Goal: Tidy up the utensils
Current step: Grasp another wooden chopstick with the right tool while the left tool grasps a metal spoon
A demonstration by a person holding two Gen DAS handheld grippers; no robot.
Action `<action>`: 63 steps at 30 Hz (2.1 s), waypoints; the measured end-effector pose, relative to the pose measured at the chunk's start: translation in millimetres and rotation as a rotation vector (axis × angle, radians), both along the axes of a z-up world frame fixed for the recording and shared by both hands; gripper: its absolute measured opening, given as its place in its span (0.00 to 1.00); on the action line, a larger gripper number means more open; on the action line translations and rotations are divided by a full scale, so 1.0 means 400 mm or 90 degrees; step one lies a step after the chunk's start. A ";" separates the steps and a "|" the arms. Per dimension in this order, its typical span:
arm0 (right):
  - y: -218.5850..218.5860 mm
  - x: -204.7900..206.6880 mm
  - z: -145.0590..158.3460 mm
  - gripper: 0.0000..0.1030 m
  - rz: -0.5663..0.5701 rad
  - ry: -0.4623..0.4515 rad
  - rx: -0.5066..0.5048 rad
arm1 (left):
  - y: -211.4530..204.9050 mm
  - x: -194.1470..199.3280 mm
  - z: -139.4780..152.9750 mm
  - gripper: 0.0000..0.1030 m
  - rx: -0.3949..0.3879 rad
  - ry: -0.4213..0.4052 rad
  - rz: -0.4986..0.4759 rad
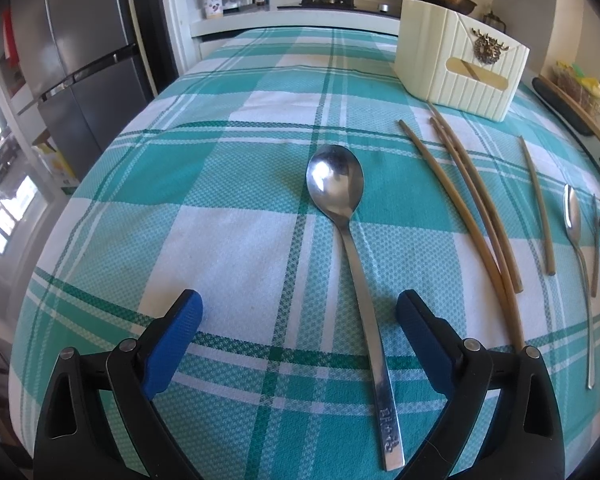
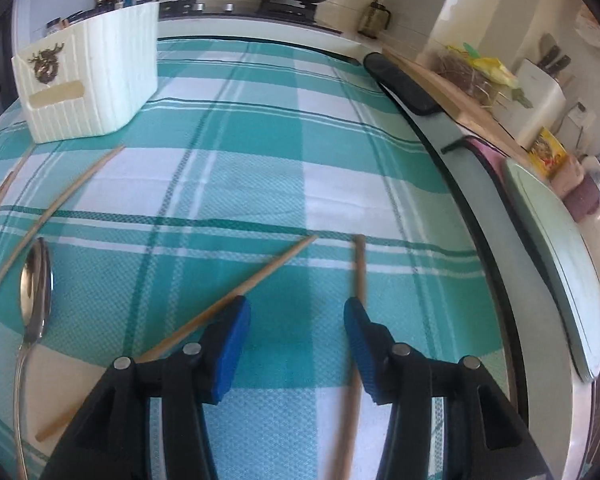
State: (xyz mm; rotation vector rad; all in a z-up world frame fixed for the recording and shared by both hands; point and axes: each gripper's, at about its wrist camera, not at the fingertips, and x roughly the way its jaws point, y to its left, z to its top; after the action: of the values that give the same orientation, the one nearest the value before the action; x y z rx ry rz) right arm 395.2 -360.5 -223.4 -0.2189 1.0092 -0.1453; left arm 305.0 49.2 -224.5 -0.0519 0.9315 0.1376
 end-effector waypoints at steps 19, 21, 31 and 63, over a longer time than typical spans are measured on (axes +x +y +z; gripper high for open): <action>-0.169 -0.223 0.010 0.34 -0.070 0.042 0.119 | 0.061 -0.016 0.004 1.00 -0.002 0.074 -0.093; -0.162 -0.228 0.012 0.35 -0.058 0.054 0.120 | 0.074 -0.013 0.006 1.00 0.000 0.087 -0.113; -0.154 -0.214 0.015 0.45 -0.026 0.109 0.135 | 0.086 0.048 0.010 1.00 0.002 0.133 -0.148; -0.194 0.056 -0.010 0.44 -0.004 0.132 0.169 | -0.048 0.258 0.040 0.35 0.005 0.107 -0.209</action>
State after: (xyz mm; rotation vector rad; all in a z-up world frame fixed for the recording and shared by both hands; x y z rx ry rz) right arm 417.5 -438.2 -227.4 0.0121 1.2231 0.0068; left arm 408.2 30.2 -208.7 0.1220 1.0941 -0.1608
